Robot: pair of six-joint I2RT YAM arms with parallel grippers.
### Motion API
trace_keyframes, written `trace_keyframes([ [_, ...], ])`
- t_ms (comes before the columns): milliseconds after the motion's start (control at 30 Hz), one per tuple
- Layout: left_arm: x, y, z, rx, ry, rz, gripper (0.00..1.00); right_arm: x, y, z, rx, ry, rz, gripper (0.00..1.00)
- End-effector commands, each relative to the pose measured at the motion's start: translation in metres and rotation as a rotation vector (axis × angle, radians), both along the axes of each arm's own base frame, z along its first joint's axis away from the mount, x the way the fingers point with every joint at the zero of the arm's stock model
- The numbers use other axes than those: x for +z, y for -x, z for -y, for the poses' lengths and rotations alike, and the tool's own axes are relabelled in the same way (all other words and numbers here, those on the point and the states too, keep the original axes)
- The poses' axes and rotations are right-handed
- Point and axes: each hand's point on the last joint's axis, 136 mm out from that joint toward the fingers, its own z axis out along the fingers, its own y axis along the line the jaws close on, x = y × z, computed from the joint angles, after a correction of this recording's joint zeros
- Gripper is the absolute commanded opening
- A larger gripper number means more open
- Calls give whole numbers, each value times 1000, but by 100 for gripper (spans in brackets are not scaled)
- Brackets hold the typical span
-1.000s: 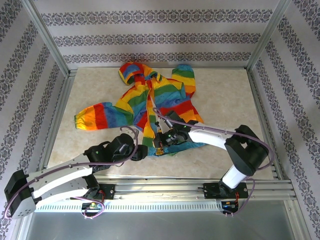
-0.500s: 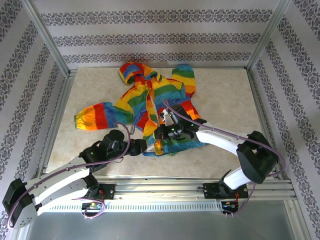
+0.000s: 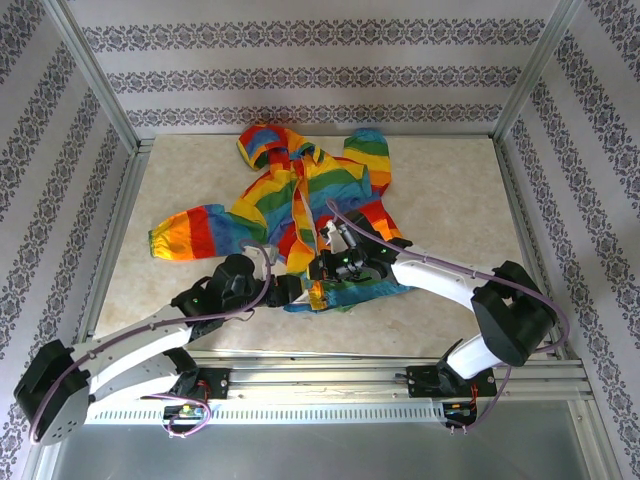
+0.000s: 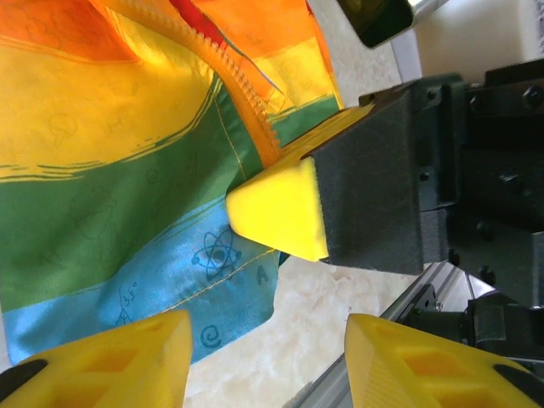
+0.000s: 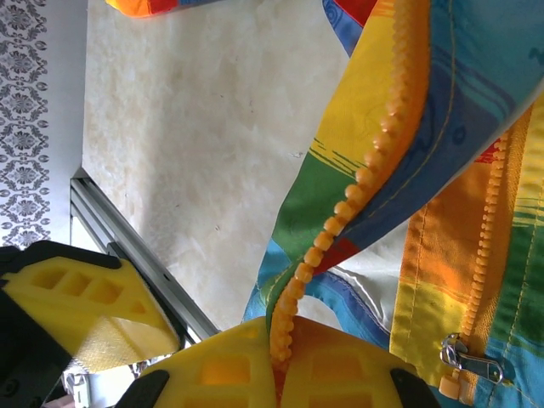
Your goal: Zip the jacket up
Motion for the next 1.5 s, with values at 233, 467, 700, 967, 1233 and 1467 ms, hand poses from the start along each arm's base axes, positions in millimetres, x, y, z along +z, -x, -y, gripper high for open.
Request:
trace_keyframes([
  [233, -10, -7, 23, -66, 59, -43, 47, 2, 2, -4, 4, 10, -22, 0],
  [467, -24, -11, 12, -9, 83, -98, 0, 4, -1, 1, -17, 11, -20, 27],
  [700, -17, -11, -2, 17, 193, -109, 0, 16, -4, 7, -37, -87, -36, 44],
  [967, -8, -11, -6, 16, 260, -113, 0, 19, -1, -2, -12, -138, -68, 41],
  [1233, -8, -10, -5, 5, 265, -123, 0, 18, 4, -14, 16, -155, -79, 33],
  [1467, -8, -9, -5, -2, 266, -128, 0, 18, 6, -17, 23, -157, -88, 12],
])
